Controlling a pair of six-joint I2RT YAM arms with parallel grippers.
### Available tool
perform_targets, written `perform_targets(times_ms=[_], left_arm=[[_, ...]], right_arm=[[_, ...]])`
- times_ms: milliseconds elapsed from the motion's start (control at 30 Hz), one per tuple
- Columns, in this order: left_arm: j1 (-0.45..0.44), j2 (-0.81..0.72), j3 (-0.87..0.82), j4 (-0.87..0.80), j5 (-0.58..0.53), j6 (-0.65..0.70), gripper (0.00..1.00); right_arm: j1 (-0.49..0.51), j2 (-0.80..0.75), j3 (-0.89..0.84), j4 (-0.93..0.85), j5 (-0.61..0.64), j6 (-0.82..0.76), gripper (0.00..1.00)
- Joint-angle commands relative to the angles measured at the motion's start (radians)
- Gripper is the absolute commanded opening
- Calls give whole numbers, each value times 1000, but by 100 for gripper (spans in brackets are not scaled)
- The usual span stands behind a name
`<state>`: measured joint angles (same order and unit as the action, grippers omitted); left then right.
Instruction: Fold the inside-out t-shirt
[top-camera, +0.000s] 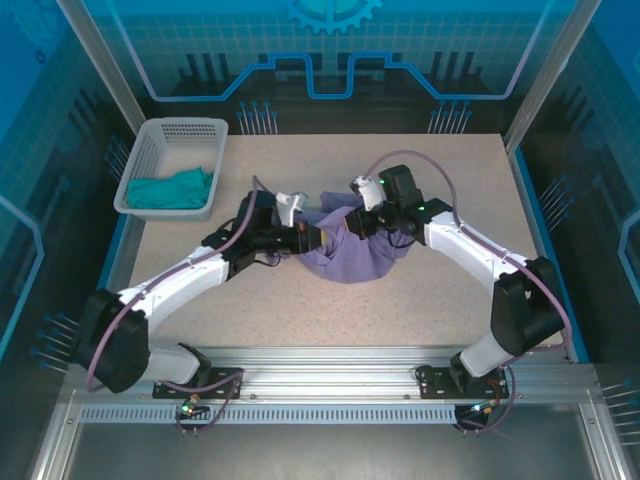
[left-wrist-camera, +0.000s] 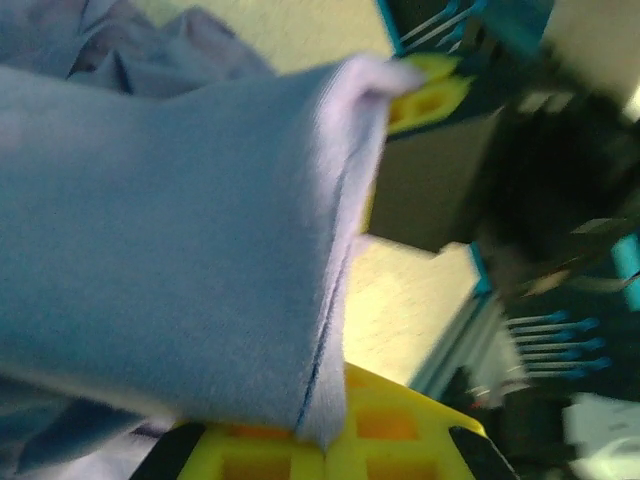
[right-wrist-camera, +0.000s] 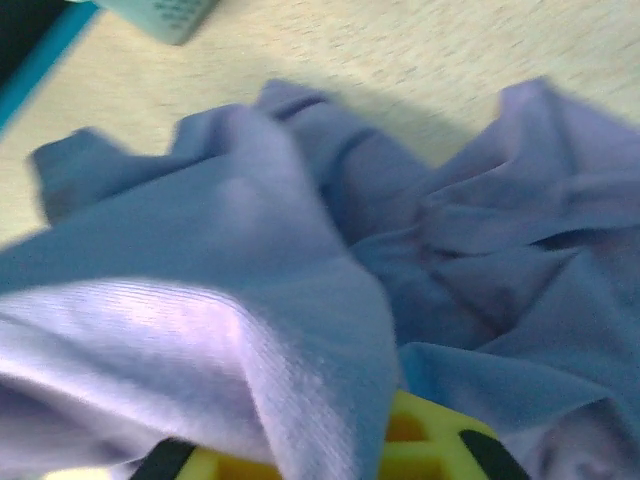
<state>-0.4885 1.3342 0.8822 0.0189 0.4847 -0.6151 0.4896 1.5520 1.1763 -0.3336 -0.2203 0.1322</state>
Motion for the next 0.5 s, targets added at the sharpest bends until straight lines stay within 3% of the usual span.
perform_targets(times_ms=[0,100,200,333,467], left_arm=[[24,-54,-21,148,109,-248,0],[21,-69,-34,189,102,-293,0],[19,-86,-34,175,71,-284,0],[19,-95,-21,135,48,-251,0],[18,-95,-26,136,45,-249,0]], right_arm=[[72,-64,16,-112,428,-80,18],[95,-178,-56,-80,420,-62,30],[112,-317,-143,-57,319,-64,41],[145,-452,-261,20,129,7,46],[161,-447,-343,166,8,135,50]])
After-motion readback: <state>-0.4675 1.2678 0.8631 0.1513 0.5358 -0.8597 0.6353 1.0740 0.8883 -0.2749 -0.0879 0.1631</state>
